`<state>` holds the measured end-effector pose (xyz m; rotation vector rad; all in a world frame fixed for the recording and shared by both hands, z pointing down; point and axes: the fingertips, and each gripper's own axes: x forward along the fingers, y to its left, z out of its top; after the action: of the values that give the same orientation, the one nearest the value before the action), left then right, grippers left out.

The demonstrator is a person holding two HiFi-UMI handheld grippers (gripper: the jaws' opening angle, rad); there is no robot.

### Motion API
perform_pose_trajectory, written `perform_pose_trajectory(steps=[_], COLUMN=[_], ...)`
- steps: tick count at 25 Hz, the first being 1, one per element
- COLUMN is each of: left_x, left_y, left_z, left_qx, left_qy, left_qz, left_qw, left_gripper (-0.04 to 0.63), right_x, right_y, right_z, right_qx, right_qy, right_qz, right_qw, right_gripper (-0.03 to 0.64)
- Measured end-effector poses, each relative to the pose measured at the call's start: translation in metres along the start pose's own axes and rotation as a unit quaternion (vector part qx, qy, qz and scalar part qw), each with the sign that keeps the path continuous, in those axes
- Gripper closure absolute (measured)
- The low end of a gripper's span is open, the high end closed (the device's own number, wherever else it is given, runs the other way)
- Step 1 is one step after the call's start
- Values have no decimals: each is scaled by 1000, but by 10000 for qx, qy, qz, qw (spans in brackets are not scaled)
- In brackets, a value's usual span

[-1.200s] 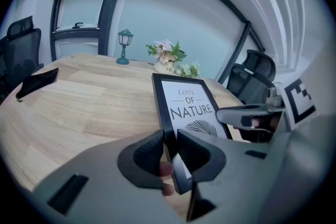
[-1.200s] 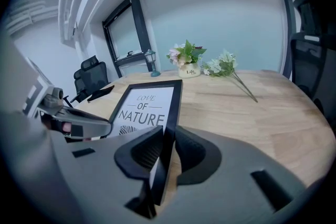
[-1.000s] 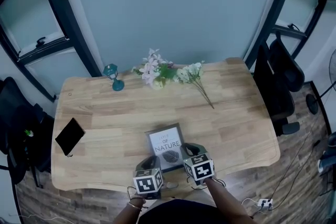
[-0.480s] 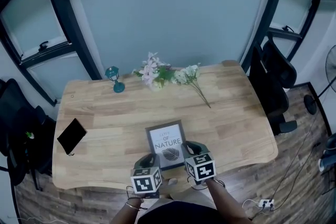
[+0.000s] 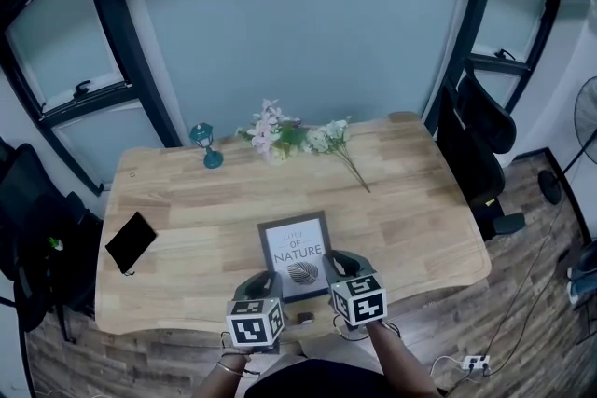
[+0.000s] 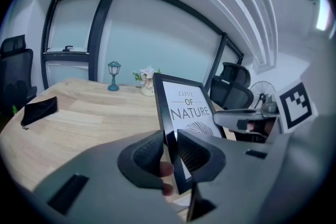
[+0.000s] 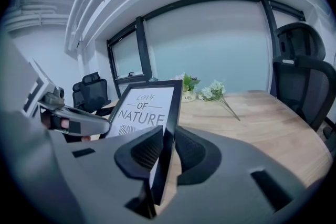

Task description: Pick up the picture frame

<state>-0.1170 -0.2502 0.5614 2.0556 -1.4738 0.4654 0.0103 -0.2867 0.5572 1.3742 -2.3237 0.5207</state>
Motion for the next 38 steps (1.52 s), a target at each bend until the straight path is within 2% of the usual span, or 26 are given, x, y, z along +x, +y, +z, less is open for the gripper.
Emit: perform_pose_trajectory(steps=[21,38], left_x=[-66,-115], left_y=[-31,-43], left_z=[22,28], left_qx=[282,425], left_qy=[-569,-950], left_qz=[-235,-117], left_qw=[9977,9945], left_gripper=[522,523], right_x=[-70,-124], right_y=[23,52], right_z=[33,51], right_qx=[-222,-499], right_qy=[-715,-1327], right_qz=[-158,-274], right_qw=[9971,9895], right_gripper=[545,545])
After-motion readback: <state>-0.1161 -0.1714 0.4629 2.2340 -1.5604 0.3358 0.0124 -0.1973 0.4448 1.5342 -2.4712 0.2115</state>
